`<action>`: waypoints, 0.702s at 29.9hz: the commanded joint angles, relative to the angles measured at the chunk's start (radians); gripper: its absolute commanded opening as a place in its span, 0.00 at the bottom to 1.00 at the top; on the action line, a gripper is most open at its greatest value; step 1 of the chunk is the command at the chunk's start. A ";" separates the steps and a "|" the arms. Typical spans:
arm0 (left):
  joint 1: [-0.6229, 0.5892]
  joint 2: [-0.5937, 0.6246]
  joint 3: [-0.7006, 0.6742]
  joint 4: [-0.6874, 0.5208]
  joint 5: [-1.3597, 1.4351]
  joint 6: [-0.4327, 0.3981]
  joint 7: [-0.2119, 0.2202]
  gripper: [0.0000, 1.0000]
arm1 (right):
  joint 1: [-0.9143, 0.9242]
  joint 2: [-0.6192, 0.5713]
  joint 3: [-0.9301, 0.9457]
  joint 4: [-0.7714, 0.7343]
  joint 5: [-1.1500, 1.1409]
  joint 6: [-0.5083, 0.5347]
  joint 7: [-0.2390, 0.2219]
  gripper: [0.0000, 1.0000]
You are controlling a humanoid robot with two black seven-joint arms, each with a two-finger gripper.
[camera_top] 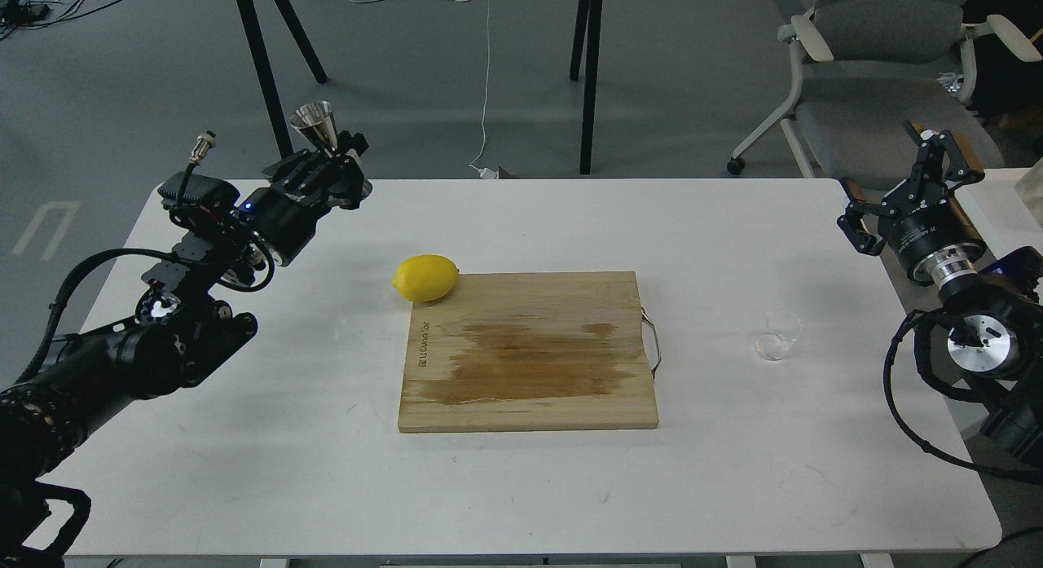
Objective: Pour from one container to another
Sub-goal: 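Lift the jigger with the left gripper and carry it over the board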
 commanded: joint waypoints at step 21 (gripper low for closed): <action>0.100 -0.325 0.133 0.112 0.146 0.000 0.000 0.15 | -0.005 -0.002 -0.004 -0.029 0.000 0.000 0.000 1.00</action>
